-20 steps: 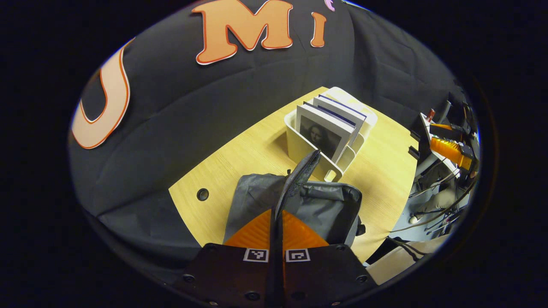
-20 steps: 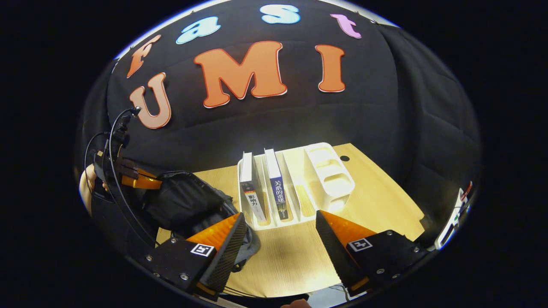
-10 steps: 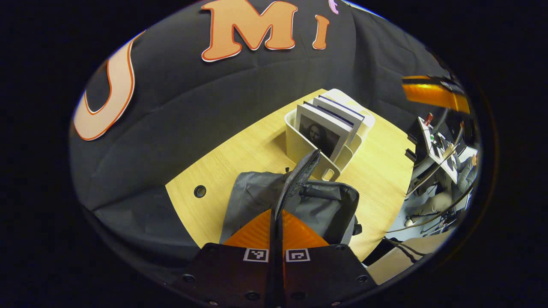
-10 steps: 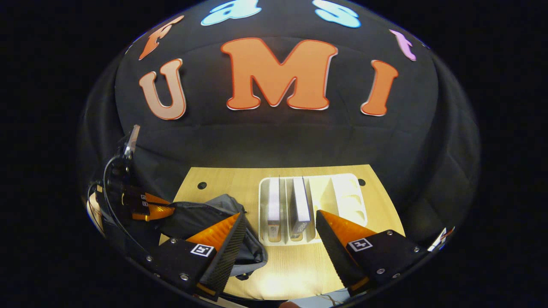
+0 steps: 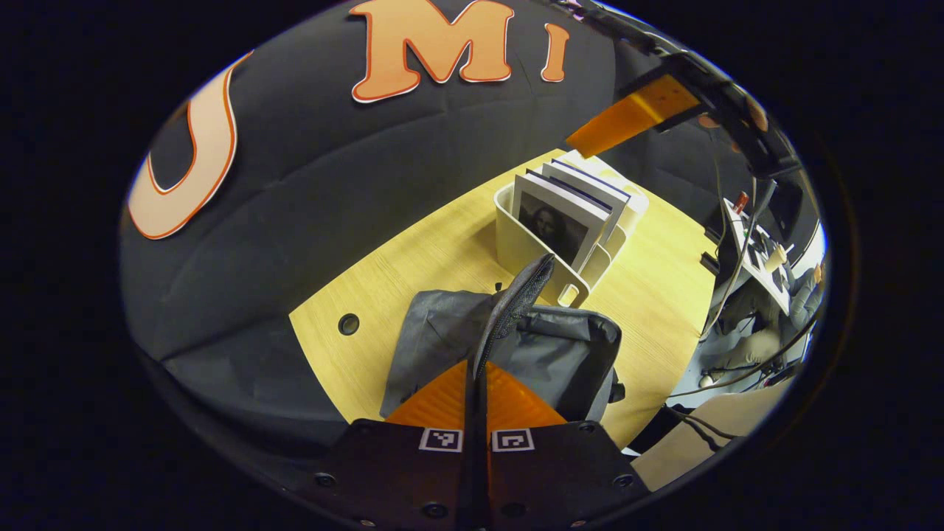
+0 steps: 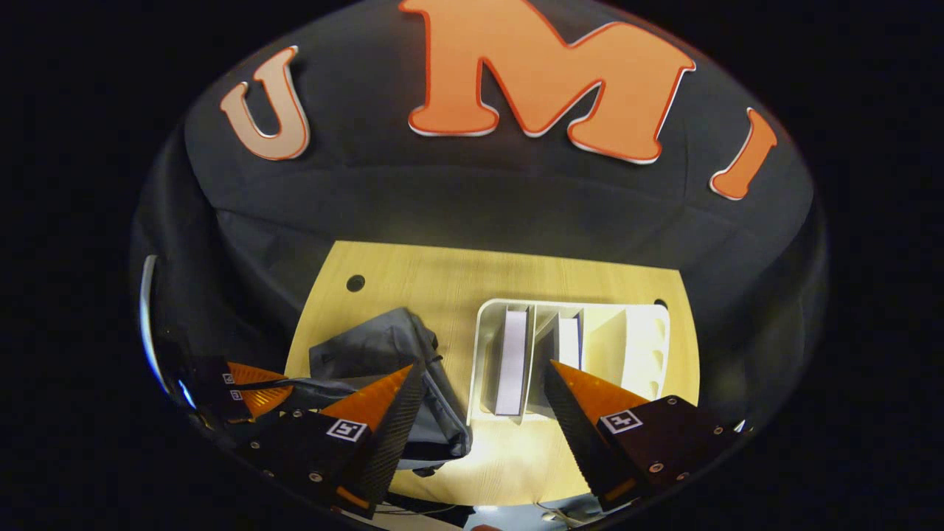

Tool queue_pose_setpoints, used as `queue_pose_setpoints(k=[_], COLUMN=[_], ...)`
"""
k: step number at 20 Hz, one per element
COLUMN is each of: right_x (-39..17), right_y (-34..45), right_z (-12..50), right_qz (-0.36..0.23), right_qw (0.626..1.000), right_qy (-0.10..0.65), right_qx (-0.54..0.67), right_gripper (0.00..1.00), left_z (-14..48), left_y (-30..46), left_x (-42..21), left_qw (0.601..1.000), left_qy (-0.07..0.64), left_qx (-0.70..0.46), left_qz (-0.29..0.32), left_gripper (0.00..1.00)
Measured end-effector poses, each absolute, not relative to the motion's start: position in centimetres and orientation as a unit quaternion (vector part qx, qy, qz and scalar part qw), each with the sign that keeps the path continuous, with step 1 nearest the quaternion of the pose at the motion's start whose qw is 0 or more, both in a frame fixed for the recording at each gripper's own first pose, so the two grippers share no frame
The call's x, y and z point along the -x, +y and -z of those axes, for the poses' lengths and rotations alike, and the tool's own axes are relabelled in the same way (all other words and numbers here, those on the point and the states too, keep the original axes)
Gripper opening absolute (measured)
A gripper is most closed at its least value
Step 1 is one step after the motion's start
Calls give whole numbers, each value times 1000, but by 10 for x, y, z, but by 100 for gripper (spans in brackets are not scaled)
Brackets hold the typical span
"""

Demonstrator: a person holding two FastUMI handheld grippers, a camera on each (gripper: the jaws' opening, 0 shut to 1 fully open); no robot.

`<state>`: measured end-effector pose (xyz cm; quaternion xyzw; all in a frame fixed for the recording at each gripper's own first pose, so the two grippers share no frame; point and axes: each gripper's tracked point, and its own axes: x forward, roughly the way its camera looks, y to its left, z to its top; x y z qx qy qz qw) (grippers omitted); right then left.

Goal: Open the schoolbag, grab two books from the bookshelf and put them into the schoolbag.

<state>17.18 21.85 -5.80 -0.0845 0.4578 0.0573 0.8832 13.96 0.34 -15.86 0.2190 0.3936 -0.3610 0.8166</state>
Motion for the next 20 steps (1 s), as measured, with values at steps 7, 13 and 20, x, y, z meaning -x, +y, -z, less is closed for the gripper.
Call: queue_pose_setpoints(k=[7, 13, 20], right_x=[-210, -226, -222], right_y=[204, 189, 177], right_z=[129, 174, 216], right_qz=[-29, -11, 17], right_qw=[846, 830, 816], right_qy=[522, 548, 573], right_qx=[106, 103, 78], right_gripper=[99, 99, 71], left_z=[164, 166, 166], left_y=[4, 6, 3], left_x=[-142, -141, -139], left_qw=[820, 820, 816], left_qy=[401, 409, 417], left_qx=[-209, -203, -206], left_qz=[352, 344, 343], left_gripper=[0, 0, 0])
